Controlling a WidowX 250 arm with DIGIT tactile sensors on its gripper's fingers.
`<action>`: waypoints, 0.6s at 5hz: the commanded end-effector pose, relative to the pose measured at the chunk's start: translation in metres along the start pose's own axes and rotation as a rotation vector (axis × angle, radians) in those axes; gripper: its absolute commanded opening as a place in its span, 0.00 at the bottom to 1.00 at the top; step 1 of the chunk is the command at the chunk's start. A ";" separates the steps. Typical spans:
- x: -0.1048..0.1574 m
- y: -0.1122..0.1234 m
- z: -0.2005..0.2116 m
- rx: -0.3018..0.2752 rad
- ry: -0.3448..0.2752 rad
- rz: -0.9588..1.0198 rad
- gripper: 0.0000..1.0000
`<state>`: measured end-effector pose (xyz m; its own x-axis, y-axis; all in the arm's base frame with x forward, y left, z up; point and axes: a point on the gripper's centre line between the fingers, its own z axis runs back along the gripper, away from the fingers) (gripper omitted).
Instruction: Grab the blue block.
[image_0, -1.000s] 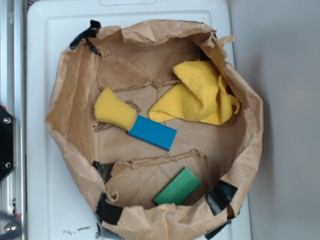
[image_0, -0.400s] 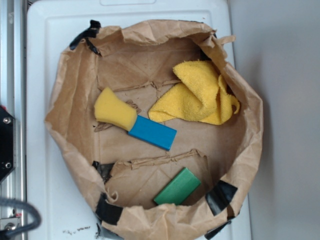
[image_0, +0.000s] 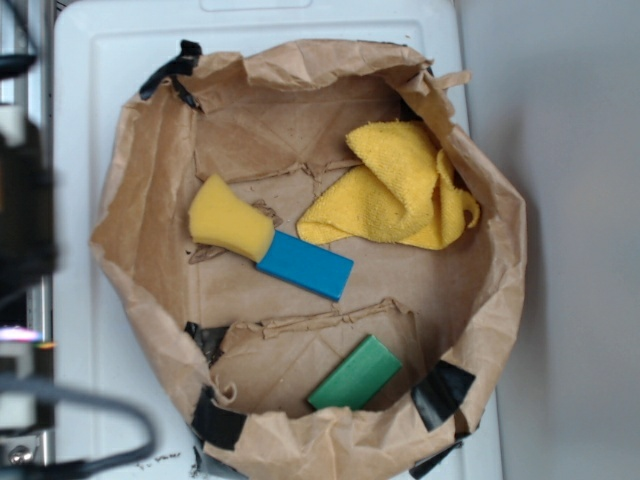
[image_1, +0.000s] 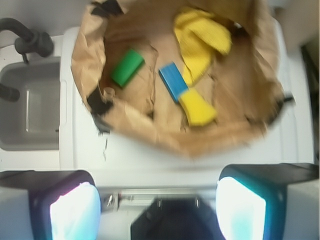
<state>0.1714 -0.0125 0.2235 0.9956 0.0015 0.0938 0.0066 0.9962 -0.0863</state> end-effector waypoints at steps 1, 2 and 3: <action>0.070 0.016 -0.041 0.023 -0.061 -0.056 1.00; 0.116 0.041 -0.089 0.065 -0.044 -0.116 1.00; 0.162 0.044 -0.105 0.084 -0.015 -0.072 1.00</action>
<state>0.3360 0.0227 0.1113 0.9967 -0.0641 0.0504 0.0645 0.9979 -0.0060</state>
